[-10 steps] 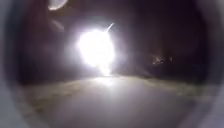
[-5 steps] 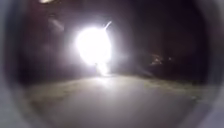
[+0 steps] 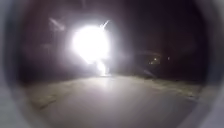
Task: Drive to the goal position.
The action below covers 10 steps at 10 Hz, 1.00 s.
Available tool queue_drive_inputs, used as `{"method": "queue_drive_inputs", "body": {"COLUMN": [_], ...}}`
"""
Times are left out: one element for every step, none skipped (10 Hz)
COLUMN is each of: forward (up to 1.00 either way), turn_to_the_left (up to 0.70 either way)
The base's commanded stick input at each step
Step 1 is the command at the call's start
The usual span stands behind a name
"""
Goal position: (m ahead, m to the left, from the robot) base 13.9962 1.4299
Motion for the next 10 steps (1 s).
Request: {"method": "queue_drive_inputs", "body": {"forward": [1.0, 1.0, 1.0, 1.0, 1.0, 1.0, 1.0, 1.0, 1.0, 1.0], "turn_to_the_left": [0.0, 0.0, 0.0, 0.0, 0.09, 0.15, 0.16, 0.06, 0.05, 0.05]}}
